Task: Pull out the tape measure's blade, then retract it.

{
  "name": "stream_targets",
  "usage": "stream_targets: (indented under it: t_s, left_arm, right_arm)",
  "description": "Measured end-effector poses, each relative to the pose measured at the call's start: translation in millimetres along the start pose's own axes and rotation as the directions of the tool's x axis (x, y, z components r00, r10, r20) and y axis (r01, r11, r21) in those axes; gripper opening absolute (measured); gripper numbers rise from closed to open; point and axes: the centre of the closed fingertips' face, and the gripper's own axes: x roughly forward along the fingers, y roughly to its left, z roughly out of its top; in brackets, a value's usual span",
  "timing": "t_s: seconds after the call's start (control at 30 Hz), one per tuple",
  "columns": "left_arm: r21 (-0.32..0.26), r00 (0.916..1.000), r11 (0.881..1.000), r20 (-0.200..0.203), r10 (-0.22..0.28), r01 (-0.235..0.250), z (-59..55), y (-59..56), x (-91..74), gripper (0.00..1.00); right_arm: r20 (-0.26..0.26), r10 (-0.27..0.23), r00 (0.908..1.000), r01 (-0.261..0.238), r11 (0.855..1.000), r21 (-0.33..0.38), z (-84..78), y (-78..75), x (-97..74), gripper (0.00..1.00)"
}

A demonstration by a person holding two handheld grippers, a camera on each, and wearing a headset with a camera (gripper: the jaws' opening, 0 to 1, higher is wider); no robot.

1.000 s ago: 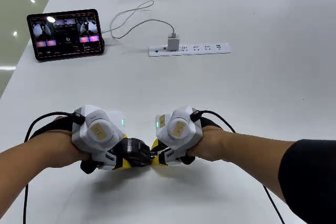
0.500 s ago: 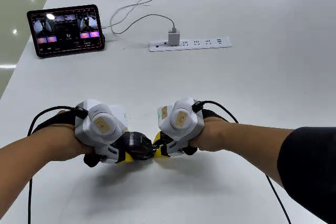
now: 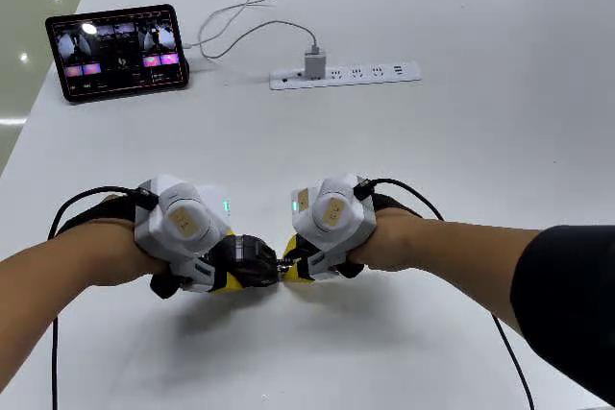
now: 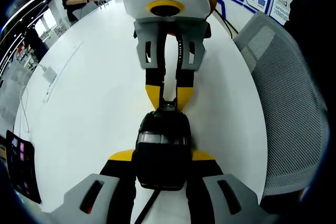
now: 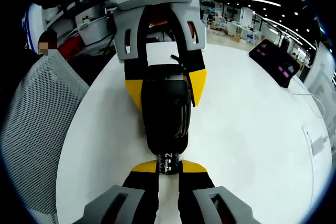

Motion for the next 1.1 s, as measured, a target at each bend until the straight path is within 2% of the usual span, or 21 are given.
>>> stream_targets:
  t_s: [1.1]
  left_arm:
    - [-0.006, 1.0000, 1.000, 0.004, 0.003, -0.003, 1.1, 0.4, 0.2, 0.32]
  right_arm:
    - [-0.024, -0.018, 0.9996, 0.018, 1.000, 0.014, -19.1, -1.4, -12.5, 0.10]
